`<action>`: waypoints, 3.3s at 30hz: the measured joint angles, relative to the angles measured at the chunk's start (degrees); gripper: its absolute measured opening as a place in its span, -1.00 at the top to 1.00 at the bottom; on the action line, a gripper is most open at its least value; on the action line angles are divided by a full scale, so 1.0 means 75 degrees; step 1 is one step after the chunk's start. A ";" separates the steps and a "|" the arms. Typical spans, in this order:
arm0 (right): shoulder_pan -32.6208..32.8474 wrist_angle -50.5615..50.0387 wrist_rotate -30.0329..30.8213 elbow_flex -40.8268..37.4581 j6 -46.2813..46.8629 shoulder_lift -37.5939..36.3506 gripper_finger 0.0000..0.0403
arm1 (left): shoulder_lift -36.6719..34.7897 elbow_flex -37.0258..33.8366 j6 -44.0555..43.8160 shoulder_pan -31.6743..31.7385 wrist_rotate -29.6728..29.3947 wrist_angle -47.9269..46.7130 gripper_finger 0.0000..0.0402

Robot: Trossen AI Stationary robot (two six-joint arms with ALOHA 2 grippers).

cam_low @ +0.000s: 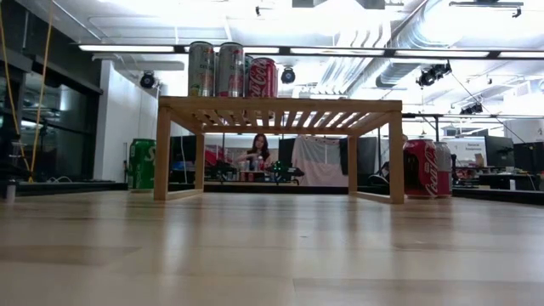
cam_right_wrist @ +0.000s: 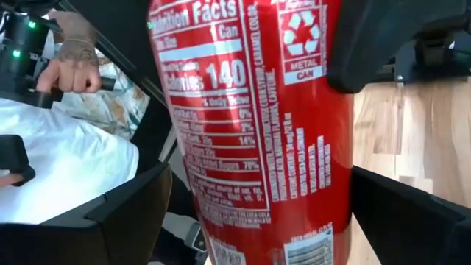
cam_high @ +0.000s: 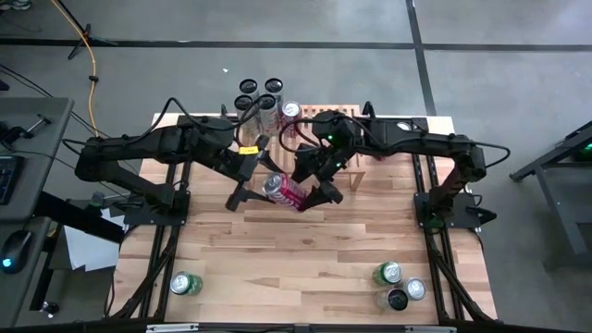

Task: Place canned beverage on shelf
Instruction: Put the left red soda can on the shelf aligned with other red soda can

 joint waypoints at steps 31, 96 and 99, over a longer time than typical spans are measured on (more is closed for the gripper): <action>-0.0171 -0.0353 -0.0346 -0.0023 -0.0467 -0.0137 -0.42 | 0.0113 -0.0009 -0.0833 0.0015 -0.0869 0.0231 -0.76; 0.0128 0.6960 0.4755 -0.4998 0.1410 -0.1512 -0.42 | -0.0143 -0.5036 -0.4708 0.0137 -0.3299 0.9796 -0.95; 0.0128 0.7200 0.4754 -0.4998 0.1410 -0.1515 -0.42 | -0.0143 -0.5036 -0.4717 0.0137 -0.3290 0.9789 -0.95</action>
